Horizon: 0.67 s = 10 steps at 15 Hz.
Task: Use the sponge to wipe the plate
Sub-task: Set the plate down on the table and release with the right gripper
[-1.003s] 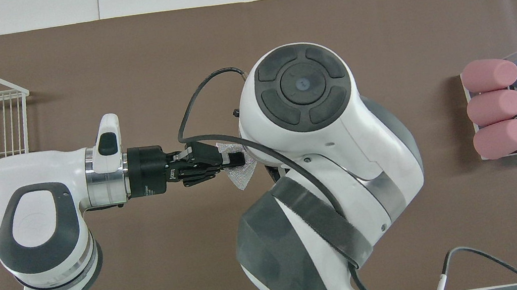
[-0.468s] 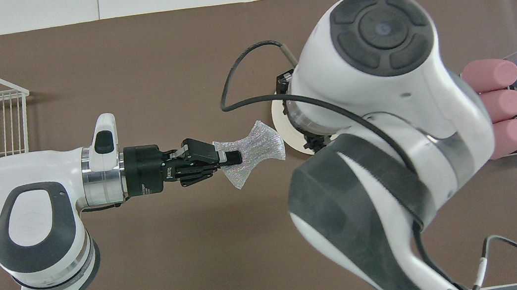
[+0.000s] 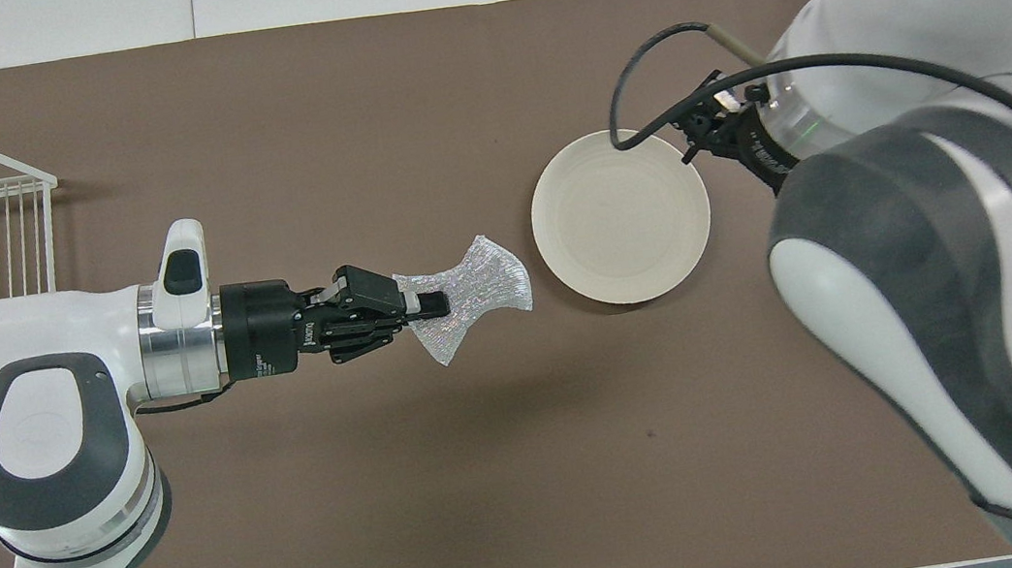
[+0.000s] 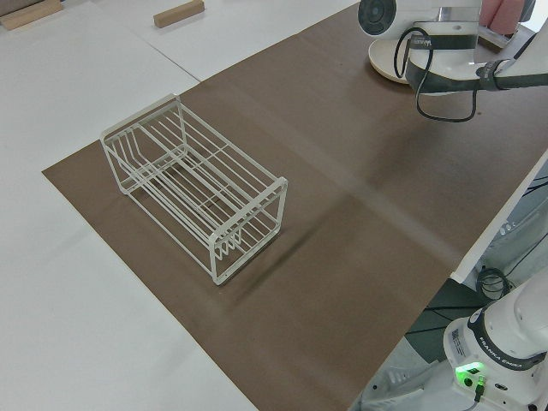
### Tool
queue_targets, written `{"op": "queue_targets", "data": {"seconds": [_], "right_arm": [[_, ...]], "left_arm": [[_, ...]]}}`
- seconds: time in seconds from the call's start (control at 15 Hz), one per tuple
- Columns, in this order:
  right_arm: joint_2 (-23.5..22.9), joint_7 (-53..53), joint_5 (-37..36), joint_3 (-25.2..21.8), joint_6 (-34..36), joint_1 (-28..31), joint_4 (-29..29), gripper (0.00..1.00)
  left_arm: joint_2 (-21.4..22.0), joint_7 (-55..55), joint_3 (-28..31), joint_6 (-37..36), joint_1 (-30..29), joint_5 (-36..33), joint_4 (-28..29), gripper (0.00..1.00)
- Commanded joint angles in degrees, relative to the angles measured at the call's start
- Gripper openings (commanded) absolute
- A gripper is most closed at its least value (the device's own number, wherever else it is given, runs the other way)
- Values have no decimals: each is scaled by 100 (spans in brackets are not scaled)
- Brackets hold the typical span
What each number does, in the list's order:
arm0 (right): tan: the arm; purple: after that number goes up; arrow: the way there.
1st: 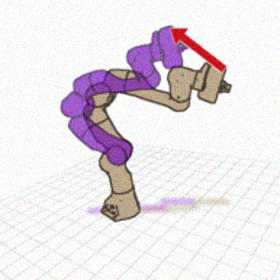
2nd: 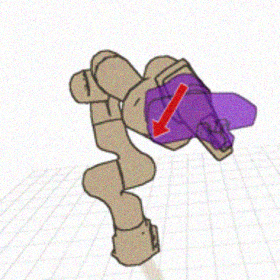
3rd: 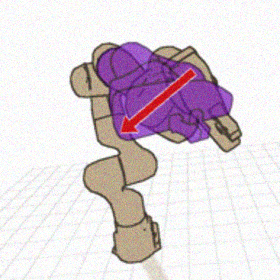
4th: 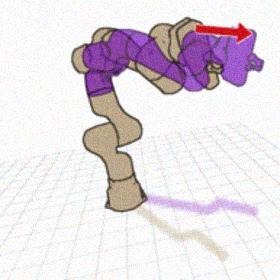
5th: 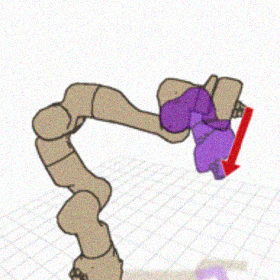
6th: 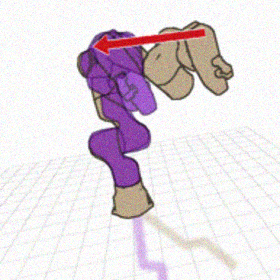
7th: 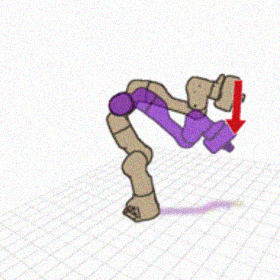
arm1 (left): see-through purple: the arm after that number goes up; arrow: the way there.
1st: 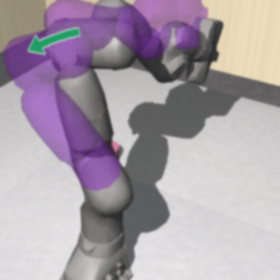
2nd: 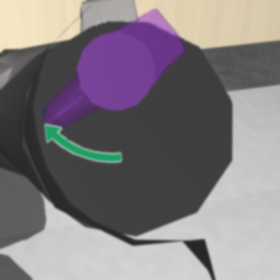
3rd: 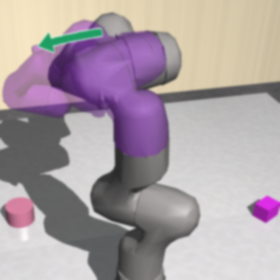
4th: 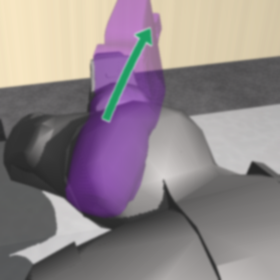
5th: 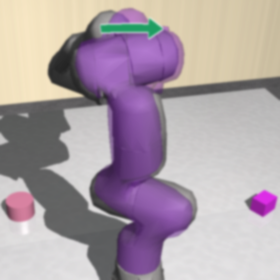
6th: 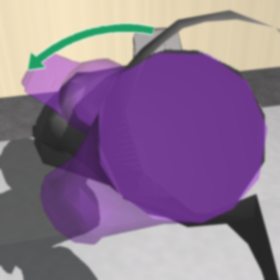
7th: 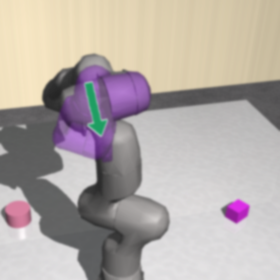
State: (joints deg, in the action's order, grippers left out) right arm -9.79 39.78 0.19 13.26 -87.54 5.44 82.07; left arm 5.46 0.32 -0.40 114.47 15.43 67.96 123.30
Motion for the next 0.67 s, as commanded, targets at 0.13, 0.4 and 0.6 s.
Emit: {"op": "queue_targets", "data": {"seconds": [0.13, 0.4, 0.6], "right_arm": [[109, -3174, -789, 45, 272, 555, 125, 100], [100, -3890, -1065, 71, 238, 503, 116, 100], [109, -3890, -916, -199, 247, 118, 107, 100]], "left_arm": [[-97, -365, -13, -83, -365, -1449, -236, 0], [-318, -1411, -22, -188, -374, -3453, -719, 0], [-607, -2033, -13, -635, -374, -4997, -1368, 0]]}}
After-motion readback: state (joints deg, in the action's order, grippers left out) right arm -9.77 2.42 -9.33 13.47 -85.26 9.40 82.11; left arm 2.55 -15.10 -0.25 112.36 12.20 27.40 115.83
